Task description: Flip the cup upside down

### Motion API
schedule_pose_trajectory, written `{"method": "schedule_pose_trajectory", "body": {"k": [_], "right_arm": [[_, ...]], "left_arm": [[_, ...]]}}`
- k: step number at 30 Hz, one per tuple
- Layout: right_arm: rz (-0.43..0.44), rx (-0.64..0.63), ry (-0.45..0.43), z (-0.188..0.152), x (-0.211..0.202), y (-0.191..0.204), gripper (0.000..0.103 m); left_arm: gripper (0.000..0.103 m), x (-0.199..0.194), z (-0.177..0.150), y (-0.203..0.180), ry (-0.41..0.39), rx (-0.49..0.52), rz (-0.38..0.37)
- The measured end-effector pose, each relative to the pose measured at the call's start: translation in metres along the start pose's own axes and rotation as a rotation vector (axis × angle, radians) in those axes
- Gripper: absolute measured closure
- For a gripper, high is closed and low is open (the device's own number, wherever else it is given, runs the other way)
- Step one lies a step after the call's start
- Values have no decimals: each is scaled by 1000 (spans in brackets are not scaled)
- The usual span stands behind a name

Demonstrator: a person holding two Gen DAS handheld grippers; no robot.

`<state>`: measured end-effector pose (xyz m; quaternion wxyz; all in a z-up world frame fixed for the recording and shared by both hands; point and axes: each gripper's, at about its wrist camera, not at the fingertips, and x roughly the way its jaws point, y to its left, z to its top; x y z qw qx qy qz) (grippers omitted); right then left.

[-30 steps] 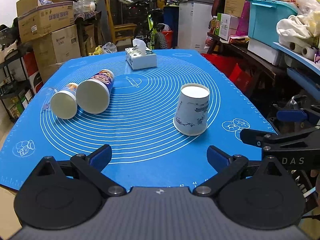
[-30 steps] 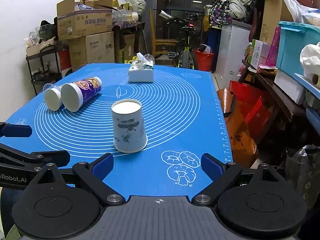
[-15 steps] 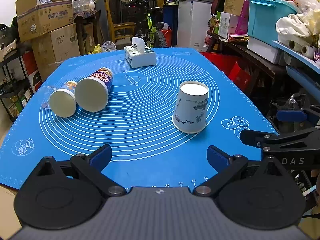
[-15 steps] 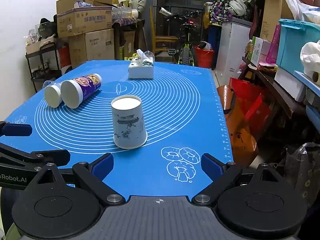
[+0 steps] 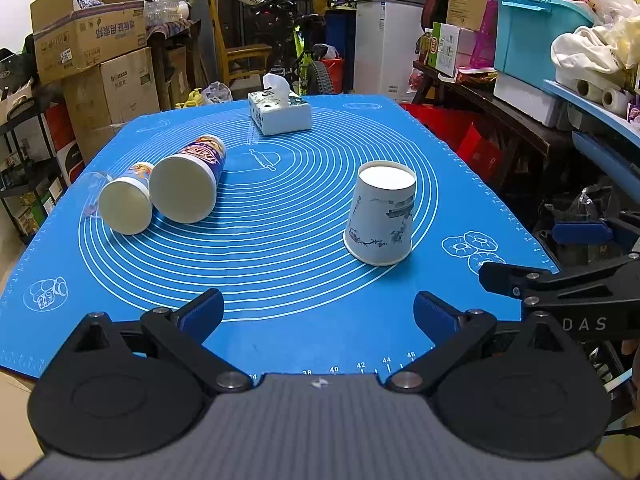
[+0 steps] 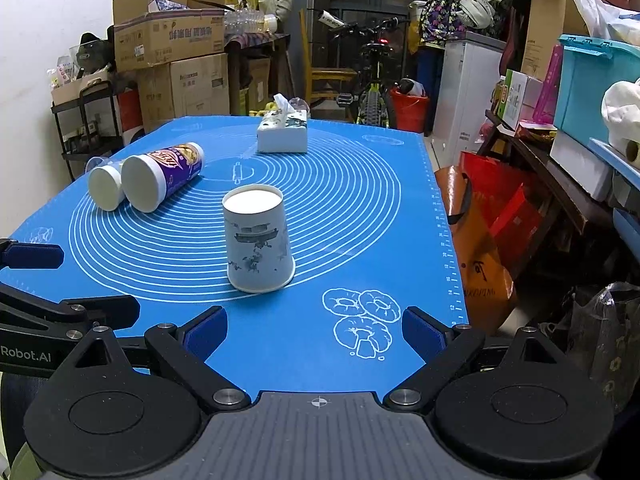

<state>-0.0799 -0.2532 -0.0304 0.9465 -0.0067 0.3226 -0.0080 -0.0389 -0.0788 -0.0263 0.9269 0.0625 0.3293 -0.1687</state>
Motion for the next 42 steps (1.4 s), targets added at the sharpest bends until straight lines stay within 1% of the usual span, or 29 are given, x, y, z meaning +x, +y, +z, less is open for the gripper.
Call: {"method": "schedule_pose_trajectory", "body": {"k": [42], "right_arm": [[6, 10, 22, -6, 1, -4, 9]], "left_arm": [[3, 0, -4, 1, 6, 3, 0]]}}
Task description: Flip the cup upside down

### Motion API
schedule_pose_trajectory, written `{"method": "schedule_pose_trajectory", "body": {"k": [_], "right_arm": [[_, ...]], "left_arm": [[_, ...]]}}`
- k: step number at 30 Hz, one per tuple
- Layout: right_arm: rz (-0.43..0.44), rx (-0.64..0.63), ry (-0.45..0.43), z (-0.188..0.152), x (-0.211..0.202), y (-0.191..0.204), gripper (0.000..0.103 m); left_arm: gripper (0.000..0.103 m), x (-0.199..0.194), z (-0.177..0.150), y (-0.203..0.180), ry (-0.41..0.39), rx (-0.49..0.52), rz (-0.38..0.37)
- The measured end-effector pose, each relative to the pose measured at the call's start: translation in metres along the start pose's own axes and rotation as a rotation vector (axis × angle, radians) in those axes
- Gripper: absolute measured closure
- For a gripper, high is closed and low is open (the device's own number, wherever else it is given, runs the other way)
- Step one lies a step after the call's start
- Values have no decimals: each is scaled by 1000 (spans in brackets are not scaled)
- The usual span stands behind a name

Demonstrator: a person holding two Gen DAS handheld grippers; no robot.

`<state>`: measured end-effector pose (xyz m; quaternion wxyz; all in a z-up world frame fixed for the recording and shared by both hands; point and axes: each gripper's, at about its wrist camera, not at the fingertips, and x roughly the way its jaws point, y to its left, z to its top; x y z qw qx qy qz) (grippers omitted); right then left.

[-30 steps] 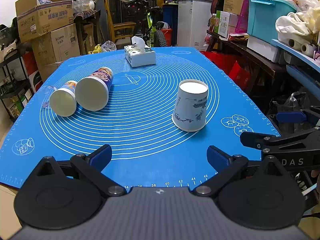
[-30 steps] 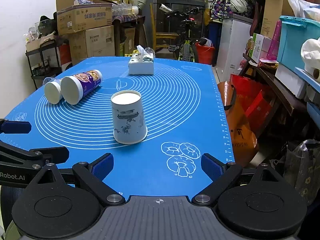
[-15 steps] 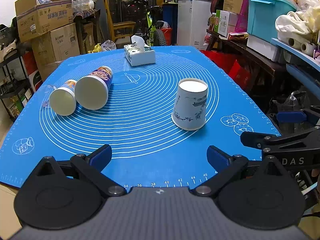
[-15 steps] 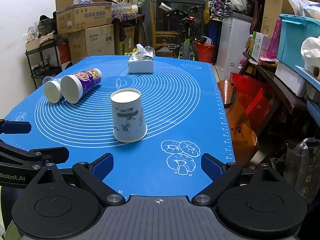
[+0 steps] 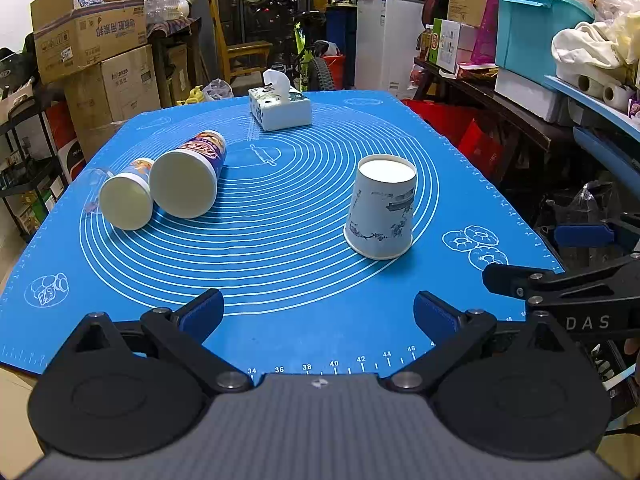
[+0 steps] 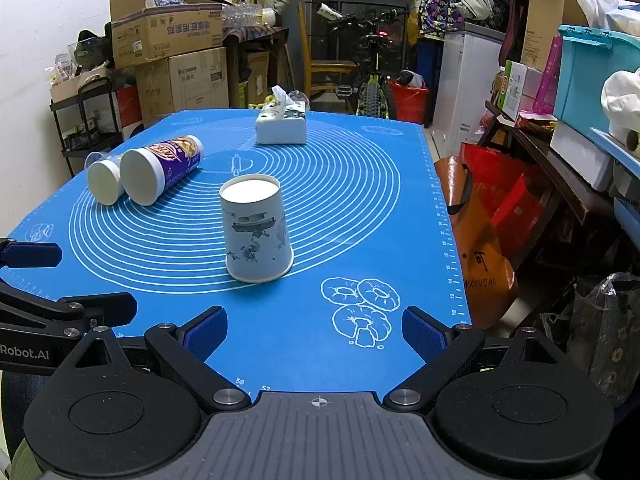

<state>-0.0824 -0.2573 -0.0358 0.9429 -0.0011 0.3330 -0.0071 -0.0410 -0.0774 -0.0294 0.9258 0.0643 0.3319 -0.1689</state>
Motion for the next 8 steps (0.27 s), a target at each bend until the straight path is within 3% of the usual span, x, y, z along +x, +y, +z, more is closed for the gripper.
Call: {"method": "schedule_pose_trajectory", "body": {"k": [8], "right_arm": [[0, 4, 1, -3, 0, -1, 9]], "left_arm": [[3, 1, -4, 0, 5, 5, 0]]}}
